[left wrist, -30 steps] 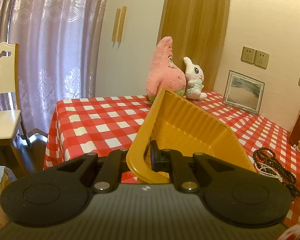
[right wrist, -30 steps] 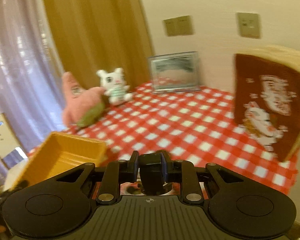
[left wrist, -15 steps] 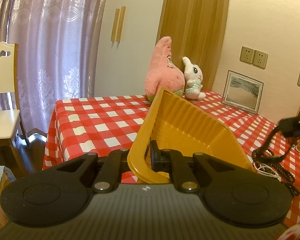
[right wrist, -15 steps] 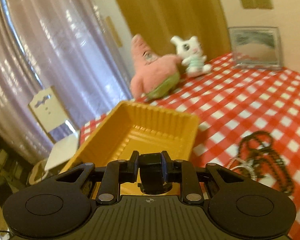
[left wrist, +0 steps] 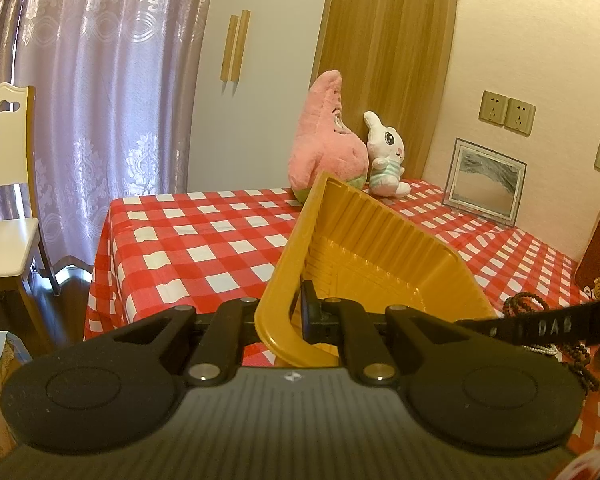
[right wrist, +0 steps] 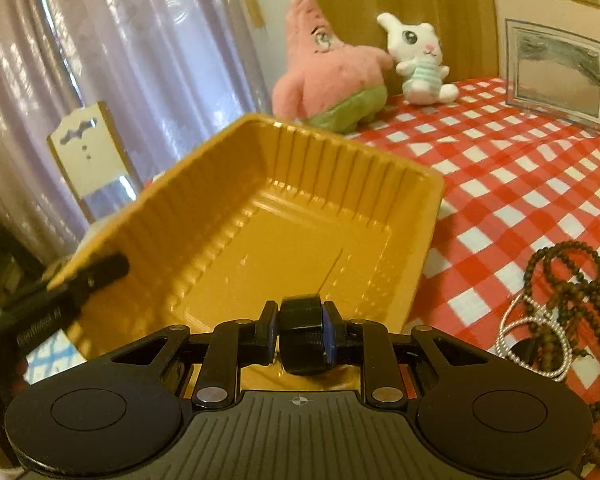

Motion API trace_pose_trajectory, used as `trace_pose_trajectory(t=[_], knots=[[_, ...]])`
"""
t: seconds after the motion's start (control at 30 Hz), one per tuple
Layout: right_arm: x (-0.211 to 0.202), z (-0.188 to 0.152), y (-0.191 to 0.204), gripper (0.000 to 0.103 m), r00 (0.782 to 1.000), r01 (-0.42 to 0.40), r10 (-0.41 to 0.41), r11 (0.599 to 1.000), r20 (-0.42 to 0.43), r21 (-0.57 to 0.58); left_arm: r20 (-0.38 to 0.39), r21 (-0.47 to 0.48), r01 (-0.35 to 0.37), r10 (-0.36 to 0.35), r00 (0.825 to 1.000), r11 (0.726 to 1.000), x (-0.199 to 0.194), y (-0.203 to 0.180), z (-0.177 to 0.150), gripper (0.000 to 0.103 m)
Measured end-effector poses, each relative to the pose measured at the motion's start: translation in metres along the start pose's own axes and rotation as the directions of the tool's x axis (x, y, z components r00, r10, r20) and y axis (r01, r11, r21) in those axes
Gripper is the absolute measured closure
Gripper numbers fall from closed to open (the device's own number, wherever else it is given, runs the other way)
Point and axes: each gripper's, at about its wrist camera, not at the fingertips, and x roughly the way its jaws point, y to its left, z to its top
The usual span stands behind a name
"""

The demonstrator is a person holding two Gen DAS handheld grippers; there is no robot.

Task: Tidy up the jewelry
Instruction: 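Carry the black item into the tray with the right gripper and release, then grasp the white pearl bracelet with the right gripper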

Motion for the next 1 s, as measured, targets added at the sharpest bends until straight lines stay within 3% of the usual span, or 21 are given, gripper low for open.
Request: trace_pose_trajectory(t=[0.1, 0.17, 0.23, 0.27, 0.53, 0.63, 0.83, 1.0], knots=[[0.003, -0.005, 0.001, 0.079, 0.999, -0.014, 0.014, 1.0, -0.04, -0.004, 0.0, 0.001, 0.0, 0.0, 1.0, 1.0, 0.0, 0.0, 0.0, 0.094], [0.003, -0.007, 0.002, 0.066, 0.998, -0.011, 0.01, 1.0, -0.066, -0.012, 0.0, 0.001, 0.001, -0.001, 1.0, 1.0, 0.0, 0.0, 0.0, 0.094], [-0.007, -0.008, 0.002, 0.047, 0.999, -0.015, 0.015, 1.0, -0.037, -0.014, 0.001, 0.004, 0.002, -0.002, 1.0, 1.0, 0.0, -0.001, 0.0, 0.094], [-0.013, -0.008, 0.002, 0.046, 1.0, -0.016, 0.015, 1.0, -0.022, -0.005, 0.001, 0.006, 0.002, -0.002, 1.0, 1.0, 0.001, -0.001, 0.0, 0.094], [-0.061, -0.004, -0.024, 0.045, 0.999, 0.031, -0.035, 0.994, 0.035, 0.109, 0.0, 0.003, 0.003, -0.003, 1.0, 1.0, 0.003, -0.001, 0.001, 0.094], [-0.075, -0.007, -0.043, 0.045, 0.995, 0.086, -0.093, 0.984, 0.04, 0.156, -0.001, 0.005, 0.002, -0.002, 1.0, 1.0, 0.004, -0.001, 0.003, 0.094], [-0.089, -0.016, -0.093, 0.045, 0.981, 0.187, -0.196, 0.946, 0.007, 0.265, -0.002, 0.007, 0.002, -0.002, 1.0, 1.0, 0.004, -0.001, 0.003, 0.094], [-0.091, -0.022, -0.129, 0.046, 0.977, 0.197, -0.212, 0.902, -0.004, 0.384, -0.002, 0.012, 0.001, -0.001, 1.0, 1.0, 0.006, 0.001, 0.002, 0.094]])
